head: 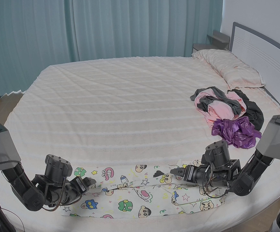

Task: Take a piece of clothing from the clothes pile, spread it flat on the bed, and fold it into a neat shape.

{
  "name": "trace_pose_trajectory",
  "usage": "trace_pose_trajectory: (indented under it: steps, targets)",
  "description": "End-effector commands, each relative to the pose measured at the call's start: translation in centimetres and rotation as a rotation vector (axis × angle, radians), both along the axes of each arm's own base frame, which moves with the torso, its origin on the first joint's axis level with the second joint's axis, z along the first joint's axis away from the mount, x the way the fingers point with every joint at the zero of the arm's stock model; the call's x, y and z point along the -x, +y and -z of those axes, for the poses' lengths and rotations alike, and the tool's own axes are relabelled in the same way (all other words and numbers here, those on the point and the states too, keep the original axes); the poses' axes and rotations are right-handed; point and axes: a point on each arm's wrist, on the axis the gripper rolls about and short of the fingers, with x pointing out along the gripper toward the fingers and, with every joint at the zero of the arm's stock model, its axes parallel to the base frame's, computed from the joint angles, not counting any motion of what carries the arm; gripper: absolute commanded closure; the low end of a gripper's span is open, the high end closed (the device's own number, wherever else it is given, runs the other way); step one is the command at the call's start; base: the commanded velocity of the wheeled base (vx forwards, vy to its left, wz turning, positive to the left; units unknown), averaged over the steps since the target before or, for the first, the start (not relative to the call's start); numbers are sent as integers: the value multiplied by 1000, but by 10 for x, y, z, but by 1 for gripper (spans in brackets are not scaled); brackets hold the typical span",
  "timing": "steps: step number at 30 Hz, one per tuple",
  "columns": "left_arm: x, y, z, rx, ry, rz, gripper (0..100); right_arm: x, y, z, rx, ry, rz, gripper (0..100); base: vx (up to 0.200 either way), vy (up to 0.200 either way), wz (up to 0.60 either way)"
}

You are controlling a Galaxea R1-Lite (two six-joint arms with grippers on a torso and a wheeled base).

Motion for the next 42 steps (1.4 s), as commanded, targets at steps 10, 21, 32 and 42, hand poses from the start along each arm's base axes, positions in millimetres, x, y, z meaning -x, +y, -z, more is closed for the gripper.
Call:
trace_pose_trajectory:
  steps: [10,21,32,42]
  targets:
    - [1,52,-31,32,-108,39,0,1,-1,0,-5,-9,0,0,0,0,0]
    - [-2,111,-4,43,-84,225,0,2,-2,1,-9,-16,0,0,0,0,0]
    - [-9,112,16,84,-44,293,0,1,-2,1,-8,-18,2,0,0,0,0]
    - [-13,112,16,94,-55,297,100,1,-3,1,-10,-19,5,0,0,0,0]
